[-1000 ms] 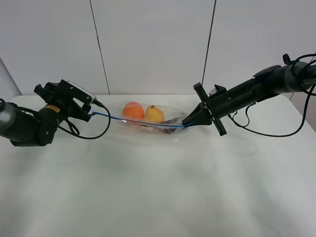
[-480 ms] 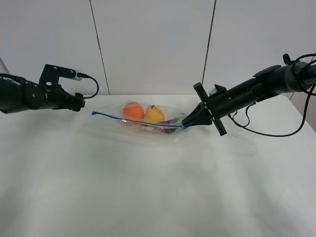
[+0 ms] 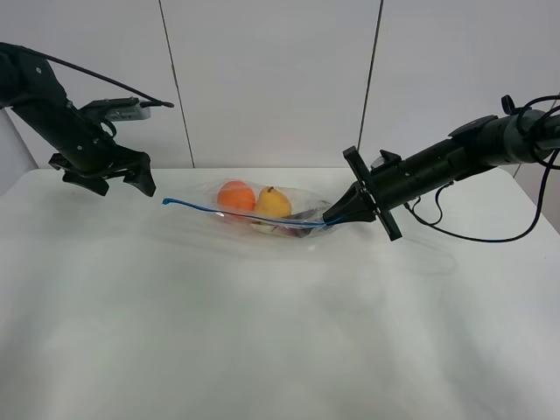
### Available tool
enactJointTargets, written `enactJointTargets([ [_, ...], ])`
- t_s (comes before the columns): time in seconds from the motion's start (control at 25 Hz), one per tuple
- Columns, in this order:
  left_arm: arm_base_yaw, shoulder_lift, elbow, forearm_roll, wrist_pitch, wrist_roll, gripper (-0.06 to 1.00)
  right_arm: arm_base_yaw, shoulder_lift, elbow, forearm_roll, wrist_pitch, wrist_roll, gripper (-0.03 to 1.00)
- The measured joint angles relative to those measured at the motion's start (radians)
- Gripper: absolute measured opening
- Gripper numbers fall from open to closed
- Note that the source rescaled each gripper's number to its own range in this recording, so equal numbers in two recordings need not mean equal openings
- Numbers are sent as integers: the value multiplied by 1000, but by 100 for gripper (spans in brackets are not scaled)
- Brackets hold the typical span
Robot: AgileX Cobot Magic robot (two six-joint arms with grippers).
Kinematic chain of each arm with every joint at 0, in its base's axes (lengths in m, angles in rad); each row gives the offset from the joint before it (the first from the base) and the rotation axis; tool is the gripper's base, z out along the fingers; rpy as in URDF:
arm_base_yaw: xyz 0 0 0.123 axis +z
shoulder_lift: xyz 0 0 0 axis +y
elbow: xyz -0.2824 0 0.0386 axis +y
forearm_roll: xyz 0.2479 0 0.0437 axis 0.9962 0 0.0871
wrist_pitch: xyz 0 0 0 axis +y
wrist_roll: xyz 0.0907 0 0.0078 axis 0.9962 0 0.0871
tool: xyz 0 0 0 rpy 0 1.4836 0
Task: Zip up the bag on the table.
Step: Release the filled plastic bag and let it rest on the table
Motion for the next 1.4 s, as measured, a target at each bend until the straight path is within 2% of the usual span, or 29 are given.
enactJointTargets([
  [0.16,23,-3,-46,57,179,-97,100,0,0,0,0,1,-5,0],
  [0.32,27,-3,-59,130,307,-140,100,0,0,0,0,1,-5,0],
  [0.6,27,-19,-41,175,343,-177,100,0,0,0,0,5,-5,0],
  [0.72,27,-77,43,175,342,-184,100,0,0,0,0,5,-5,0],
  [0.96,27,-284,317,178,344,-187,100,0,0,0,0,5,-5,0],
  [1.16,27,-509,535,178,345,-188,100,0,0,0,0,5,-5,0],
  [1.4,27,-787,732,178,345,-188,100,0,0,0,0,5,-5,0],
])
